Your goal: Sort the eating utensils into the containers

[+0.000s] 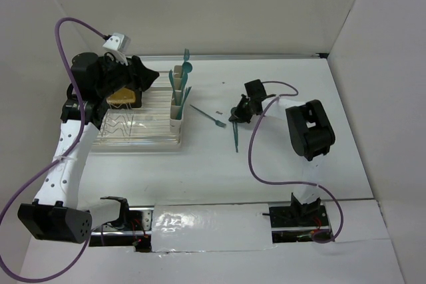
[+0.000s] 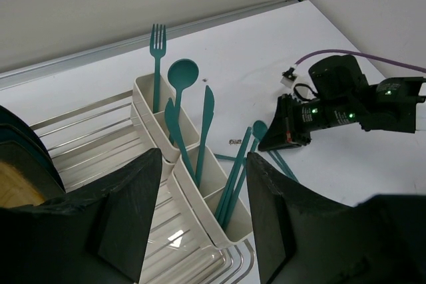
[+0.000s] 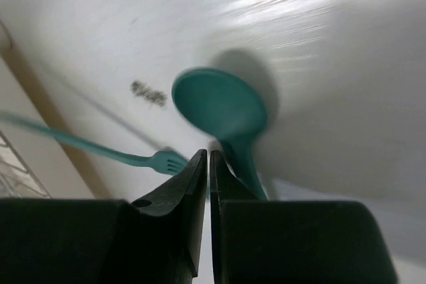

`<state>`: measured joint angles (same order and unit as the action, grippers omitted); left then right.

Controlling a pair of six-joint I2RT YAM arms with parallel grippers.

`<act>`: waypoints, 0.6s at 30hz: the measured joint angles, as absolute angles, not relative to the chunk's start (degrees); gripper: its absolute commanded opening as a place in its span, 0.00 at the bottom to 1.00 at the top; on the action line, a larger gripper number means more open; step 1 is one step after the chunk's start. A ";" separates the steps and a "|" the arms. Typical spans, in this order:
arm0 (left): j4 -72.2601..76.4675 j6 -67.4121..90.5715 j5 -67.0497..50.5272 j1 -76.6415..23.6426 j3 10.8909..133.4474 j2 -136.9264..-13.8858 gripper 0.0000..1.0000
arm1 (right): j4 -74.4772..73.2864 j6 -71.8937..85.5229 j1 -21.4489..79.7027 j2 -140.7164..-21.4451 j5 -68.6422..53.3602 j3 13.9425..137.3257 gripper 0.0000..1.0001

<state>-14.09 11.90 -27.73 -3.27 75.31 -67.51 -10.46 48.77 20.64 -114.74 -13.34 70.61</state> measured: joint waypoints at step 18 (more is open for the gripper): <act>-14.09 10.48 -30.65 -3.57 75.31 -67.07 0.66 | -12.62 25.80 18.96 -110.67 -16.03 69.19 0.34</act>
<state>-14.09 10.48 -30.65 -3.57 75.31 -67.07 -12.62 25.80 18.96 -110.67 -16.03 69.19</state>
